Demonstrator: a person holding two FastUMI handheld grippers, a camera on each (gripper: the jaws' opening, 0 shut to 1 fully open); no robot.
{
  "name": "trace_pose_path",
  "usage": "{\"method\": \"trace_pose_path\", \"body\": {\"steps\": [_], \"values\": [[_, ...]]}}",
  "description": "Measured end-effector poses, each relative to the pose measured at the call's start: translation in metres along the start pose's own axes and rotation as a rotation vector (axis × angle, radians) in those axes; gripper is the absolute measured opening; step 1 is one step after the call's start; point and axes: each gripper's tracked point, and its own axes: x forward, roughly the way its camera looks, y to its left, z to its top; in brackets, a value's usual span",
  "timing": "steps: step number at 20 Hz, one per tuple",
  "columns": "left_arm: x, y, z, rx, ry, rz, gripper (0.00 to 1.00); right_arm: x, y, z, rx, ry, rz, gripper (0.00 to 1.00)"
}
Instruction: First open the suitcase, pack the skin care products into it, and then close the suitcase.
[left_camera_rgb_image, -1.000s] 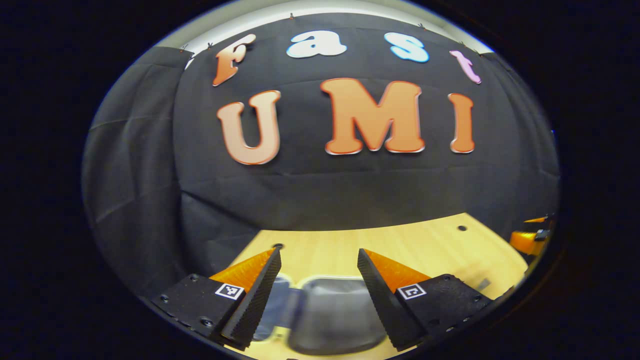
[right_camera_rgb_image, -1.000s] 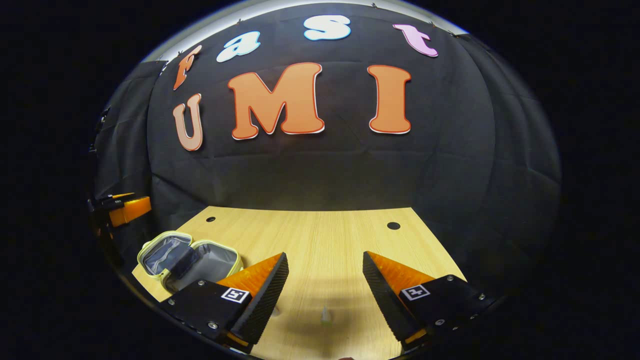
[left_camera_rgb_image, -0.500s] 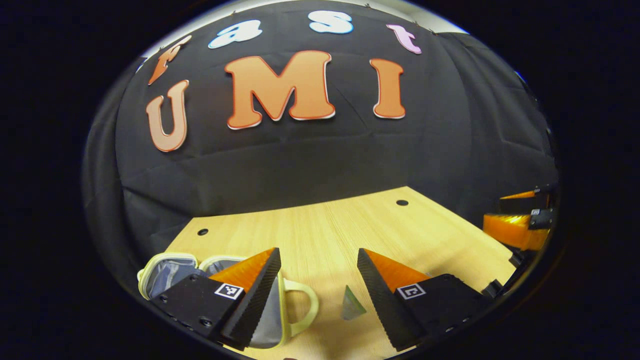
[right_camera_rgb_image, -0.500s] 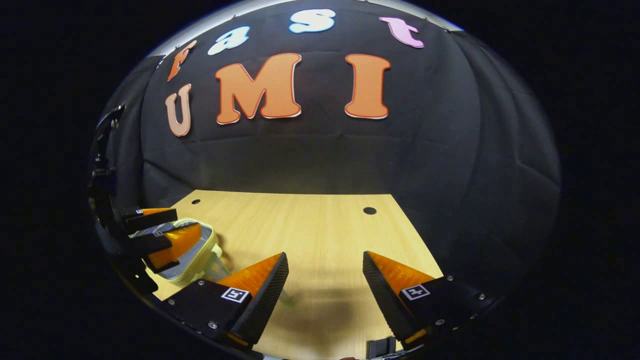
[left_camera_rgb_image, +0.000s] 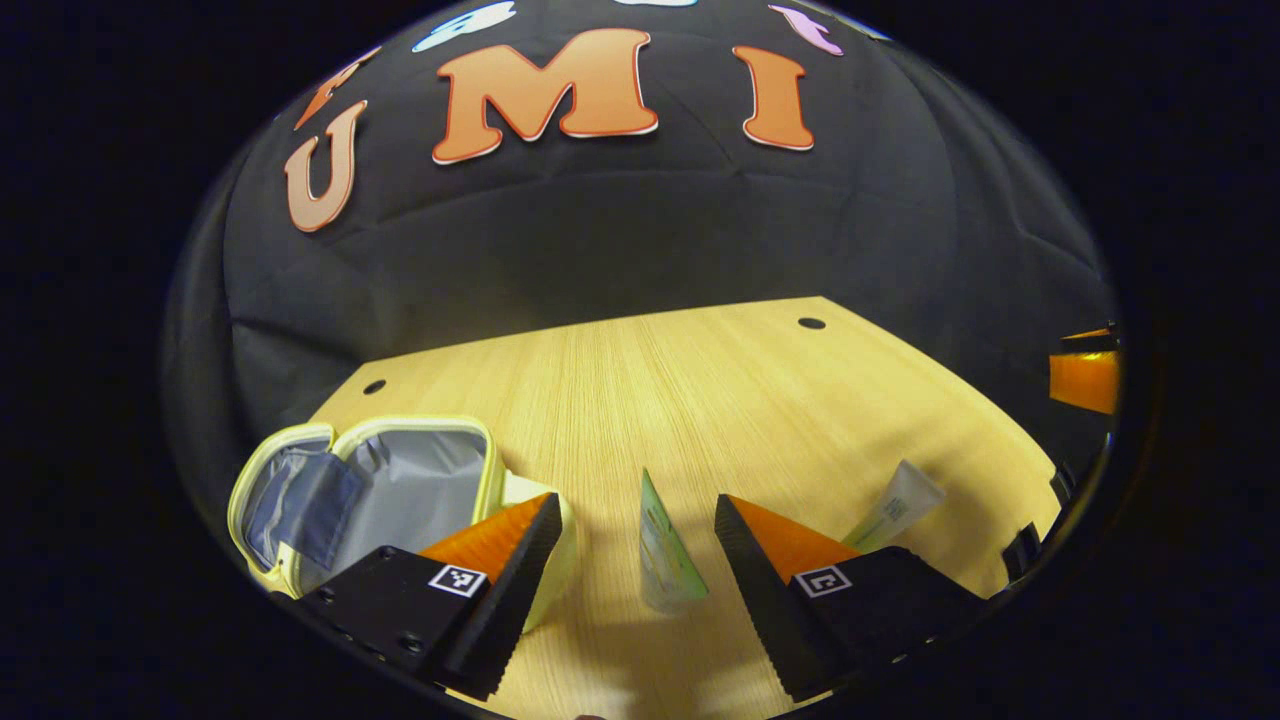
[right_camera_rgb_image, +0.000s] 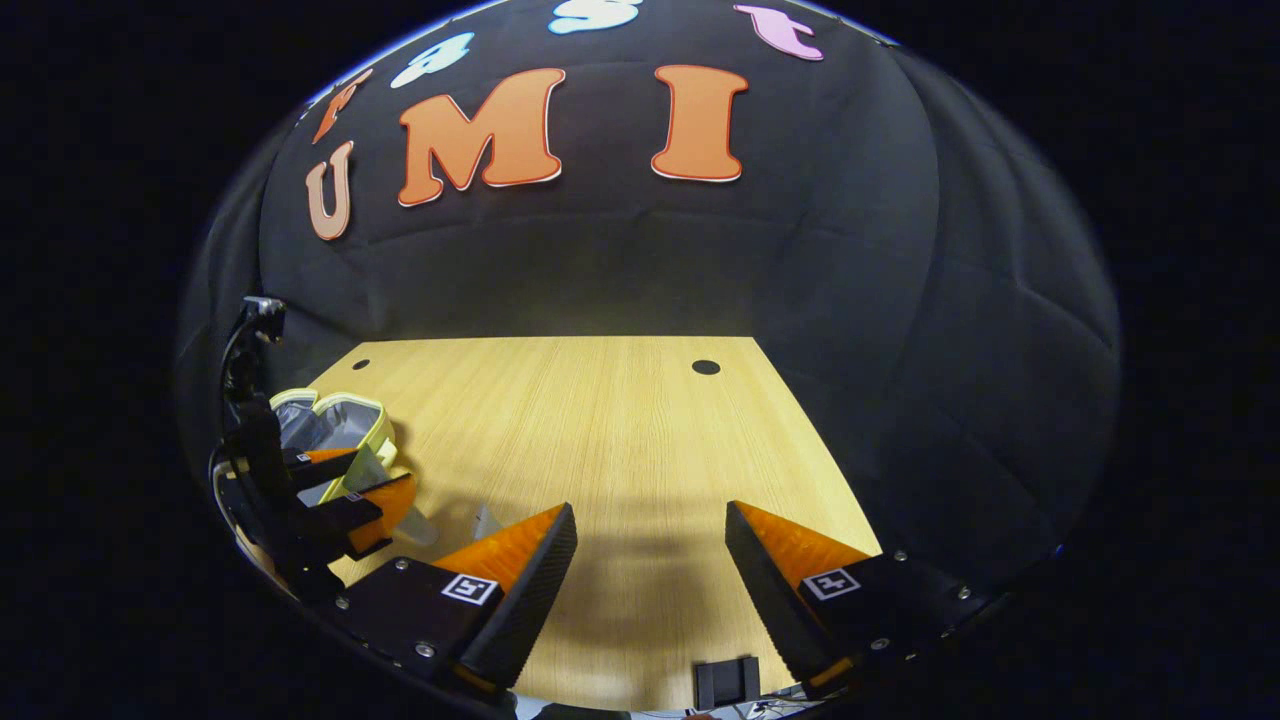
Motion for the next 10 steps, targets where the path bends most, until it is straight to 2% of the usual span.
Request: {"method": "trace_pose_path", "body": {"steps": [3, 5, 7, 9, 10], "values": [[0.012, -0.005, -0.015, 0.059, 0.021, 0.008, 0.96, 0.006, 0.005, -0.004, -0.012, 0.014, 0.006, 0.96], [0.02, -0.011, -0.023, 0.091, 0.027, 0.012, 0.72, 0.009, 0.008, -0.005, -0.023, 0.019, 0.012, 0.95], [0.018, -0.018, -0.021, 0.071, 0.022, -0.006, 0.41, 0.01, 0.013, -0.006, -0.03, 0.019, 0.017, 0.95], [0.018, -0.022, -0.022, 0.045, 0.044, -0.024, 0.3, 0.012, 0.018, -0.009, -0.035, 0.018, 0.026, 0.96], [0.016, -0.022, -0.024, 0.023, 0.055, -0.032, 0.3, 0.012, 0.025, -0.009, -0.033, 0.013, 0.04, 0.96]]}}
